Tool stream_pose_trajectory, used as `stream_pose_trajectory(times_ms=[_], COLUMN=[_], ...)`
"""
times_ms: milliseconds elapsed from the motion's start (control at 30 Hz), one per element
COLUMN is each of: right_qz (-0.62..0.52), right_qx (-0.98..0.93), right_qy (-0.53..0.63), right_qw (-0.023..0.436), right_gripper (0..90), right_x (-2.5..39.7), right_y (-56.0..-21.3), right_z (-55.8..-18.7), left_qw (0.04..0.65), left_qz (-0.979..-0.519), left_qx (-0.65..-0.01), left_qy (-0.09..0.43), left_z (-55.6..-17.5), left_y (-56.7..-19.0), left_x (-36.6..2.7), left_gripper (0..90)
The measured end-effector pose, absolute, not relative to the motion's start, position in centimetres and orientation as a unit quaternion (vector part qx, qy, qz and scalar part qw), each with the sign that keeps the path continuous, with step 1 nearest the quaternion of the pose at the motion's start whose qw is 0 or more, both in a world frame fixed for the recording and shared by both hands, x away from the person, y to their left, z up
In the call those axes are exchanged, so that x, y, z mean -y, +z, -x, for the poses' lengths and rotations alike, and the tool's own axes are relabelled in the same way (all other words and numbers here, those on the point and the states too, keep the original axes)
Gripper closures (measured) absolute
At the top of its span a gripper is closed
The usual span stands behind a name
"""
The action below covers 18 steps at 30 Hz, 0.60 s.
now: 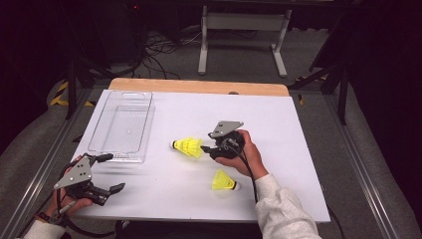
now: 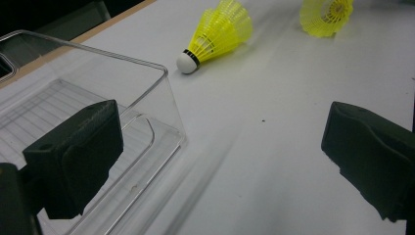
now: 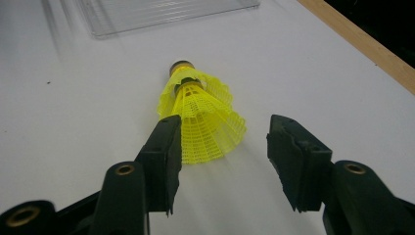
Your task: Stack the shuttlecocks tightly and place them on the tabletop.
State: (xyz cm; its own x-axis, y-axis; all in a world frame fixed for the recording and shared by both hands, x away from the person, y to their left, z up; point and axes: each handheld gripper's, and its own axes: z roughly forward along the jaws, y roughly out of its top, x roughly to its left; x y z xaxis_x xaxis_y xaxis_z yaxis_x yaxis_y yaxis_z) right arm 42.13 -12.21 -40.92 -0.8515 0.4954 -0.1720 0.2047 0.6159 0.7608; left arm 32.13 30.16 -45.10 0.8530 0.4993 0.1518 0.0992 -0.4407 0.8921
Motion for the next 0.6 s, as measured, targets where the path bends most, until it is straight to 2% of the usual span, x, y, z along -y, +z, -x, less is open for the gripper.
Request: stream_pose_trajectory(times_ms=[433, 600], right_qz=[-0.214, -0.222], right_qx=[-0.876, -0.874], right_qy=[0.388, 0.388], right_qw=[0.190, 0.190], right_gripper=[38.2, 31.0], right_x=[13.3, 13.5], right_y=[-40.2, -40.1], right_z=[-41.5, -41.2], left_qw=[0.493, 0.493], left_qz=[-0.827, -0.827], left_qx=[-0.180, -0.179], left_qy=[0.204, 0.203], left_z=[-32.1, -32.1], left_y=[-45.1, -45.1], left_x=[-30.1, -30.1], left_gripper=[2.8, 2.8])
